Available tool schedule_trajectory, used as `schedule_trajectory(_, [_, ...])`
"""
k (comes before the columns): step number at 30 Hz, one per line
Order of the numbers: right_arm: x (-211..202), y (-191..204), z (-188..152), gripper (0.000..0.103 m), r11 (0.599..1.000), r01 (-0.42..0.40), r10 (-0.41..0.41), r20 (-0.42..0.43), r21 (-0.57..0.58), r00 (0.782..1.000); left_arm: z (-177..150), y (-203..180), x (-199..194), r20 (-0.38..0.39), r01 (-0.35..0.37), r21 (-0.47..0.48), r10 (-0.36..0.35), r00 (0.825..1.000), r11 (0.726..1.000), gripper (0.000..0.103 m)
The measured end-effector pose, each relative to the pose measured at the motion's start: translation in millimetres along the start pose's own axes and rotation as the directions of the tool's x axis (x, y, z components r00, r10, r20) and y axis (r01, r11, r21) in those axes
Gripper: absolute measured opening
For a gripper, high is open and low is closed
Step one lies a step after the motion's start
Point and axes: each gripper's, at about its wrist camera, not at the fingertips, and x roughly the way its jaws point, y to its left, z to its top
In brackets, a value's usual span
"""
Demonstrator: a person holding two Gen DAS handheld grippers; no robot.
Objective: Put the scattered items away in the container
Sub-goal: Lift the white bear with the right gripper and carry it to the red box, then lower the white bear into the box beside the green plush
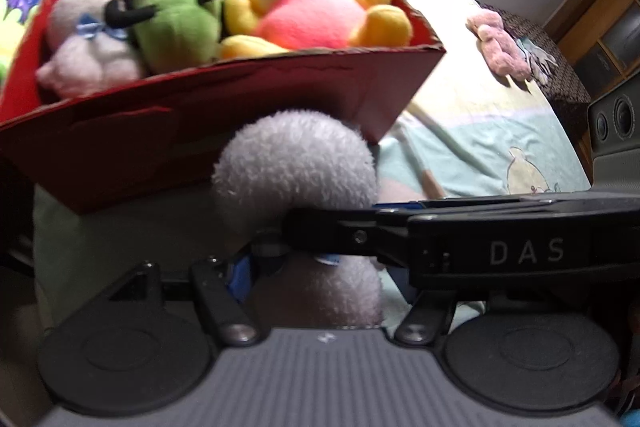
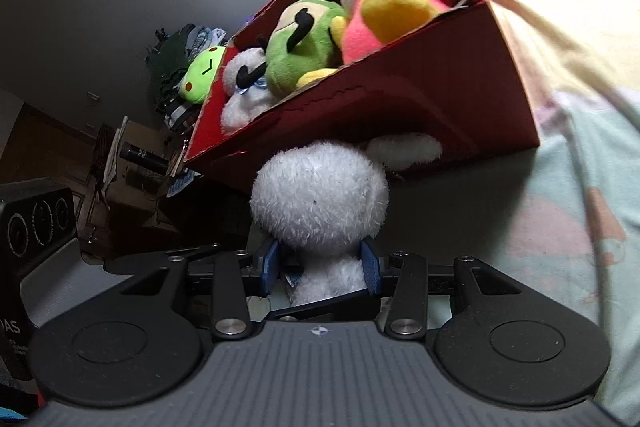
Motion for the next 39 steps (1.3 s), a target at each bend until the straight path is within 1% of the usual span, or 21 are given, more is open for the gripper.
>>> schedule_trajectory(6, [4.2,23.7,5.6,0.044,0.996,-0.070,0.069,-0.017,-0.049,0.997,-2.0,13.6,-30.9,0.051,-0.045,-0.025,0.046,0.998,0.999,0.069])
schedule_trajectory(11, [2.3,42.9,12.4,0.044,0.990,-0.106,0.105,-0.016,-0.090,0.994,0.0,18.6,-53.4,0.102,-0.082,-0.028,0.084,0.991,0.996,0.069])
schedule_trajectory(17, [-4.8,57.9,22.3,0.044,0.984,-0.136,0.138,0.008,-0.112,0.990,9.2,21.6,-73.8,0.140,-0.087,-0.019,0.089,0.986,0.996,0.069])
schedule_trajectory(22, [-16.4,69.4,33.4,0.042,0.978,-0.162,0.170,0.055,-0.134,0.984,21.6,17.3,-90.1,0.194,-0.092,0.016,0.087,0.977,0.996,0.071])
schedule_trajectory(25, [-17.5,73.8,40.7,0.042,0.976,-0.155,0.169,0.083,-0.150,0.982,30.7,18.6,-94.4,0.218,-0.092,0.033,0.083,0.972,0.995,0.071])
schedule_trajectory(29, [-16.8,79.0,48.2,0.042,0.977,-0.133,0.153,0.113,-0.165,0.982,43.4,26.4,-92.2,0.223,-0.065,0.029,0.057,0.973,0.997,0.071])
schedule_trajectory(34, [-18.7,84.2,56.6,0.042,0.972,-0.121,0.155,0.167,-0.200,0.974,53.6,30.3,-95.7,0.271,-0.058,0.051,0.042,0.962,0.997,0.071])
schedule_trajectory(39, [-15.0,87.9,70.5,0.042,0.956,-0.088,0.153,0.221,-0.278,0.963,67.3,36.4,-94.4,0.327,-0.046,0.044,0.029,0.944,0.998,0.072])
